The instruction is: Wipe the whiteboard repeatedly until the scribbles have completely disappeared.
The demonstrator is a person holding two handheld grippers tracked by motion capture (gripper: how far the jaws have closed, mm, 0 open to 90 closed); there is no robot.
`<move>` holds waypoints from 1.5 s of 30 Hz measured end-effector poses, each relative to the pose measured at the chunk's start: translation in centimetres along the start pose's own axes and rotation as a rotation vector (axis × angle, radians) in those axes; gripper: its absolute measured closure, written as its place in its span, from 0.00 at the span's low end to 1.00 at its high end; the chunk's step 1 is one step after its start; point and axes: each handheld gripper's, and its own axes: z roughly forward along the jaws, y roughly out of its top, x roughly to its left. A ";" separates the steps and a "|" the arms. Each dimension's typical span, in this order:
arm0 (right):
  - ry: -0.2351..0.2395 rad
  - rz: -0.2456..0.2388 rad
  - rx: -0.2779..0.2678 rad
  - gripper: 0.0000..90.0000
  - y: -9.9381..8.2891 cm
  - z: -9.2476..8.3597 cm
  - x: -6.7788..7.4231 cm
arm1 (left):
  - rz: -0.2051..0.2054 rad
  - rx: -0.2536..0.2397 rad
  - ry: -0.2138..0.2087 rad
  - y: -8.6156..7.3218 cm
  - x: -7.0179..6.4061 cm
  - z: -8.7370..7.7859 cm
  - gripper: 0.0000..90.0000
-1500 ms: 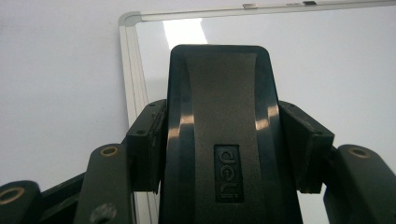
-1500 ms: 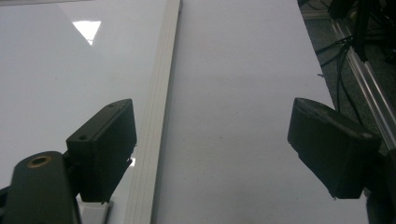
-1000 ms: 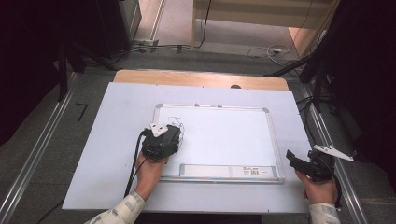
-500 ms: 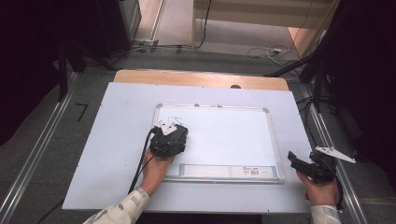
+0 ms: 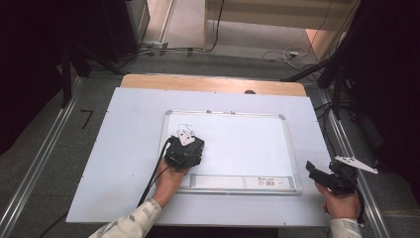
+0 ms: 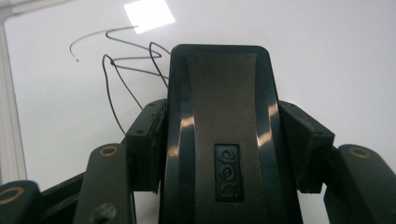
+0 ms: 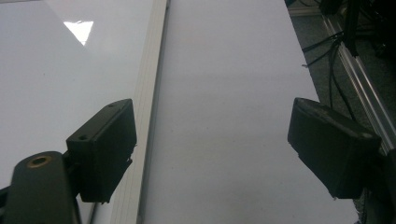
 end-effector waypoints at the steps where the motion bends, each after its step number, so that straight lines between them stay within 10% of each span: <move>1: -0.001 0.000 -0.001 0.16 0.0 0.0 0.0 | -0.001 0.000 -0.001 0.0 0.0 0.0 0.46; 45: -0.001 0.007 -0.002 0.16 0.0 -0.1 0.0 | -0.054 0.004 0.026 2.0 2.8 2.0 0.45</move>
